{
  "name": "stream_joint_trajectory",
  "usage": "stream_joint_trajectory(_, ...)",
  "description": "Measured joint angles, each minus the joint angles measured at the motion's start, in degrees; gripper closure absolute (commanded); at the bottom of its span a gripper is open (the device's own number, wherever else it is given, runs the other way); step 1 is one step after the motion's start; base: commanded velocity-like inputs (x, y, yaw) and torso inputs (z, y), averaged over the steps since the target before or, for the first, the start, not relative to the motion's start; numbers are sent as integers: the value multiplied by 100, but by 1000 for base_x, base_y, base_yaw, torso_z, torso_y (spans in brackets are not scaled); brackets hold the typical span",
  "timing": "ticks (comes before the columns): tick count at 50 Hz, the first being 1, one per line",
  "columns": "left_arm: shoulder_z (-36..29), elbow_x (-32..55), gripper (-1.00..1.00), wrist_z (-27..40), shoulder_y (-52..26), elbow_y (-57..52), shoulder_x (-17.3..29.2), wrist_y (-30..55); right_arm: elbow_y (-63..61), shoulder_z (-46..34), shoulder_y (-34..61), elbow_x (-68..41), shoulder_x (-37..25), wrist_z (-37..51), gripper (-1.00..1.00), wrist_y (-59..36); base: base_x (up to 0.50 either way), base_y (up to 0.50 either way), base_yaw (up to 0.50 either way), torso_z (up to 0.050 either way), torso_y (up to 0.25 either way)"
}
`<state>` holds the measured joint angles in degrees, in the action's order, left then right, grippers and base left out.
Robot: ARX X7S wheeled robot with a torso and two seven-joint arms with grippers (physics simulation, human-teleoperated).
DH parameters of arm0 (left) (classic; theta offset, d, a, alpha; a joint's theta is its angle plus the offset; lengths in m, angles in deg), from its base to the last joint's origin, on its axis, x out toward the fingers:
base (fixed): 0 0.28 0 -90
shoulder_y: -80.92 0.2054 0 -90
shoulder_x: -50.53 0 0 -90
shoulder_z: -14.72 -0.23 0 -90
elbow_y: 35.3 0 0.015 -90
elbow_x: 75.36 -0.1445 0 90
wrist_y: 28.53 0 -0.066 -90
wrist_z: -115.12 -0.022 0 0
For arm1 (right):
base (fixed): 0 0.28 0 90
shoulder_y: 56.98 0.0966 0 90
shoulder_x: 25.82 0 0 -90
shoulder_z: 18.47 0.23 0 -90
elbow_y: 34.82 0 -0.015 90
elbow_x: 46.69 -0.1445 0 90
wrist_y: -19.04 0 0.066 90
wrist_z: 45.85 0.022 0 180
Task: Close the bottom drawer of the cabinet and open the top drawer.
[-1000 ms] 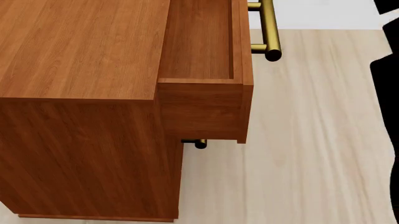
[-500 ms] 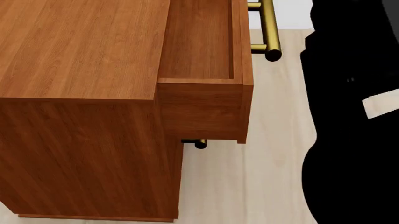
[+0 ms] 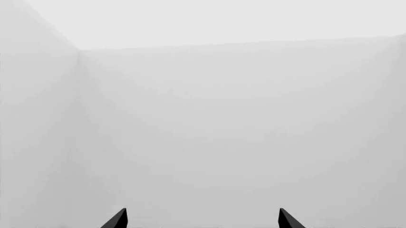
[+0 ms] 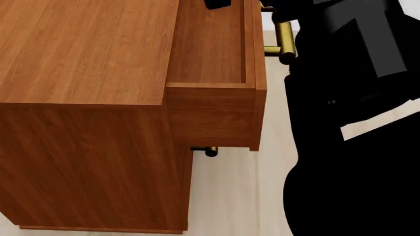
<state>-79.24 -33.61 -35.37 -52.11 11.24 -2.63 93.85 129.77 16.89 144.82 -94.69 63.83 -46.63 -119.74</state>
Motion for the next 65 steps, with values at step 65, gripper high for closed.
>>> stream_joint_trajectory(65,-35,-17,-100,31,88,46,64,-113,-163,-192,-312,1319,35,-403,-100,-407,0,0,0,0,-1)
